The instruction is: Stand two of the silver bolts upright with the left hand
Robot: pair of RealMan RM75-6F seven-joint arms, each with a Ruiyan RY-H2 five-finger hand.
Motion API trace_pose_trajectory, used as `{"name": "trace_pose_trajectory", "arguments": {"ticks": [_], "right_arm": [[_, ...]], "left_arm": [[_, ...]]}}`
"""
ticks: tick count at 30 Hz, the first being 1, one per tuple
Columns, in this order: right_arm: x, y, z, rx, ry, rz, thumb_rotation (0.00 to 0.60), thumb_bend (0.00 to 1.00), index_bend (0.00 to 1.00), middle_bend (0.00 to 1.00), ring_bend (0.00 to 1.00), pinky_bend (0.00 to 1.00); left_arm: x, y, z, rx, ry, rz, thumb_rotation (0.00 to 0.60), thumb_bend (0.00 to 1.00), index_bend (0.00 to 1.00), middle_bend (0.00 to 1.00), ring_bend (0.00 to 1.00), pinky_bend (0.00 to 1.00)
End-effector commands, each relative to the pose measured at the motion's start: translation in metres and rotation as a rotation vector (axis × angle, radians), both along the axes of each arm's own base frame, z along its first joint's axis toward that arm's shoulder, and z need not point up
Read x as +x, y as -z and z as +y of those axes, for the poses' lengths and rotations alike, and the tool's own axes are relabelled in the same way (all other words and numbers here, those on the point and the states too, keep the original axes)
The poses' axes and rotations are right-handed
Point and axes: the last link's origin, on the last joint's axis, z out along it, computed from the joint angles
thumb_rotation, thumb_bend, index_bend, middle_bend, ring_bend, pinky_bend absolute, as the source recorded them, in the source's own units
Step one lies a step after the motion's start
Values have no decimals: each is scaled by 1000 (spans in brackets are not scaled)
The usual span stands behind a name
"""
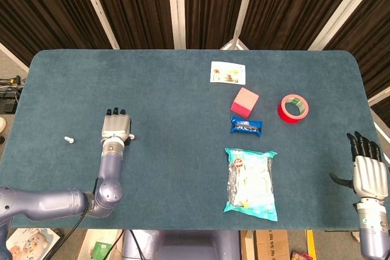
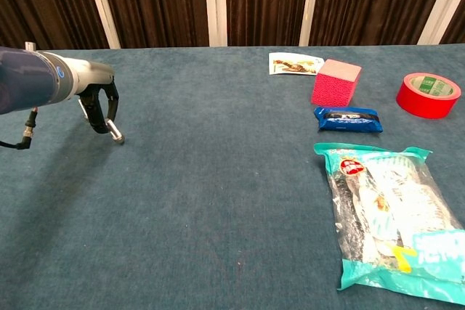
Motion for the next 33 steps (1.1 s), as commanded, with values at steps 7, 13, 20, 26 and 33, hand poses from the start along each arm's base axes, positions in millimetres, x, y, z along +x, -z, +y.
{"name": "trace_pose_trajectory", "arguments": {"ticks": [7, 13, 20, 26, 33], "right_arm": [[0, -1, 0, 0, 5, 2, 600, 0, 79, 20, 0, 0], [-1, -1, 0, -1, 8, 0, 600, 0, 79, 20, 0, 0], [-1, 0, -1, 0, 8, -1, 600, 0, 79, 20, 0, 0], [-1, 0, -1, -2, 9, 0, 600, 0, 78, 20, 0, 0], [3, 0, 0, -2, -6, 0, 600, 0, 79, 20, 0, 0]], "left_arm": [[-1, 5, 0, -16, 2, -1, 600, 426, 541, 101, 0, 0], [0, 5, 0, -9, 17, -9, 600, 423, 528, 99, 0, 0], [3, -1, 1, 7, 42, -34, 600, 424, 489, 92, 0, 0], [21, -13, 2, 77, 160, -123, 600, 424, 446, 60, 0, 0], [35, -46, -26, 153, 491, -330, 600, 423, 393, 31, 0, 0]]}}
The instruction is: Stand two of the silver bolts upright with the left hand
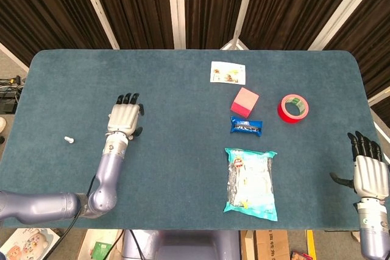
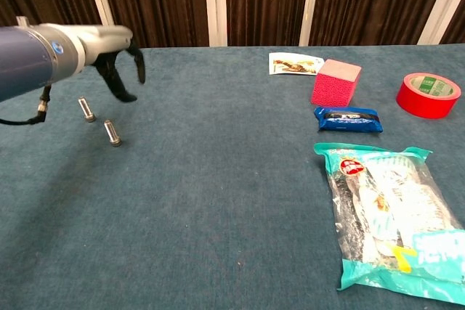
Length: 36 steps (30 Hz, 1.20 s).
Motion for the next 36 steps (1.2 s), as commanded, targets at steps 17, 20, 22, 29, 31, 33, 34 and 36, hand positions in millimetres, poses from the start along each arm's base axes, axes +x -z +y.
{"name": "trace_pose_trajectory", "arguments": {"ticks": [17, 20, 22, 29, 31, 33, 34, 36], "right_arm": [[16, -12, 13, -3, -59, 15, 600, 0, 78, 20, 0, 0], [17, -17, 16, -9, -81, 12, 600, 0, 79, 20, 0, 0], [17, -20, 17, -10, -96, 11, 600, 0, 79, 20, 0, 0], [21, -23, 20, 24, -137, 9, 600, 0, 78, 20, 0, 0], [21, -23, 22, 39, -148, 15, 600, 0, 79, 20, 0, 0], [21, -24, 23, 47, -147, 17, 600, 0, 77, 18, 0, 0], [21, -24, 24, 51, -145, 18, 600, 0, 73, 14, 0, 0], [21, -24, 24, 61, -137, 19, 600, 0, 63, 5, 0, 0]], "left_arm": [[-166, -181, -188, 331, -46, -235, 600, 422, 378, 25, 0, 0], [-176, -181, -197, 351, -47, -240, 600, 422, 378, 23, 0, 0], [-181, -177, -201, 366, -56, -256, 600, 422, 378, 21, 0, 0], [-194, -162, -211, 401, -48, -268, 600, 422, 305, 1, 0, 0], [-202, -161, -214, 415, -58, -242, 600, 422, 263, 0, 0, 0], [-209, -161, -216, 424, -67, -229, 600, 422, 232, 0, 0, 0], [-212, -161, -217, 426, -72, -229, 600, 422, 218, 0, 0, 0], [-216, -161, -218, 425, -97, -236, 600, 422, 210, 0, 0, 0]]}}
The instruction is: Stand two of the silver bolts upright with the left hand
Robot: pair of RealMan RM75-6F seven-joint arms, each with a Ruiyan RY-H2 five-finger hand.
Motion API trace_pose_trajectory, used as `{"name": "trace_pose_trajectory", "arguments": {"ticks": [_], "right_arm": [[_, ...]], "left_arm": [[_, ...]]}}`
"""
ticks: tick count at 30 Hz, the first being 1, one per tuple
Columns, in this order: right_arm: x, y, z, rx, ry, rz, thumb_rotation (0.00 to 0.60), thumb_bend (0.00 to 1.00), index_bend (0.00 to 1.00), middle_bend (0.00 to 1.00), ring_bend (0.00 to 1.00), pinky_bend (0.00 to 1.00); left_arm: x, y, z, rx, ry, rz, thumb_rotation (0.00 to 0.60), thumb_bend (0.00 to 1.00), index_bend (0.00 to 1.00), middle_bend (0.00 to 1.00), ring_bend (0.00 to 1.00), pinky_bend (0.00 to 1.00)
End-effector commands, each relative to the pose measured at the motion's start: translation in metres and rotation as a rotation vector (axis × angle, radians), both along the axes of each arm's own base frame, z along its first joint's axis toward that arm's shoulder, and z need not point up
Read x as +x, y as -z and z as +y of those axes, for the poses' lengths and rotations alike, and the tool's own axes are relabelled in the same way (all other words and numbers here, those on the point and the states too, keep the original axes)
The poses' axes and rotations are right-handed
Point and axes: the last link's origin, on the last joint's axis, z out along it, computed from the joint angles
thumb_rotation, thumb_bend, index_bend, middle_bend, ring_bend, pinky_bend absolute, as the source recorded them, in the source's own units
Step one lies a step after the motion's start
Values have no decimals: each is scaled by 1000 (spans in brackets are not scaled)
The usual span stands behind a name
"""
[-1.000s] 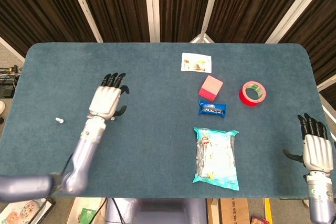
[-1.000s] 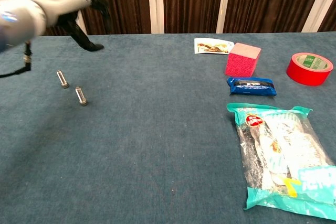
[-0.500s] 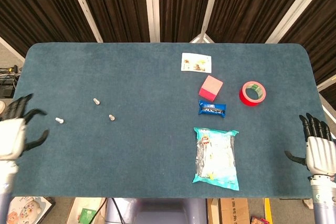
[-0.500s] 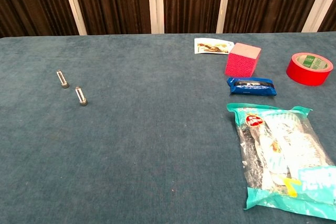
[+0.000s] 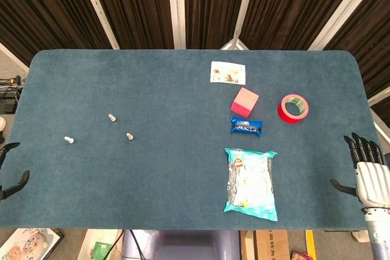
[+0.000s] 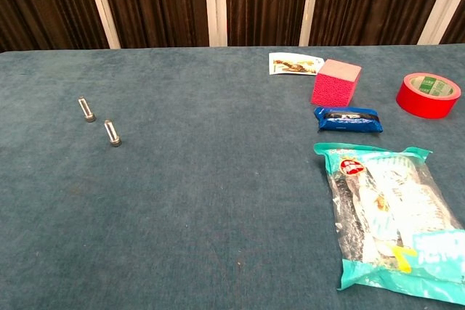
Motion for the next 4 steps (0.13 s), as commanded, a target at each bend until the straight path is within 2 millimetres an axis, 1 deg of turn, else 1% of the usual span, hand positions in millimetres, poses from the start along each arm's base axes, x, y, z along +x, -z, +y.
{"name": "trace_pose_trajectory", "arguments": {"ticks": [1, 4], "right_arm": [[0, 0, 0, 13, 10, 2, 600, 0, 59, 1, 0, 0], [1, -1, 1, 22, 9, 4, 600, 0, 56, 0, 0, 0]], "left_arm": [[-6, 0, -1, -1, -23, -20, 600, 422, 209, 0, 0, 0], [-8, -4, 0, 13, -16, 5, 600, 422, 209, 0, 0, 0]]}}
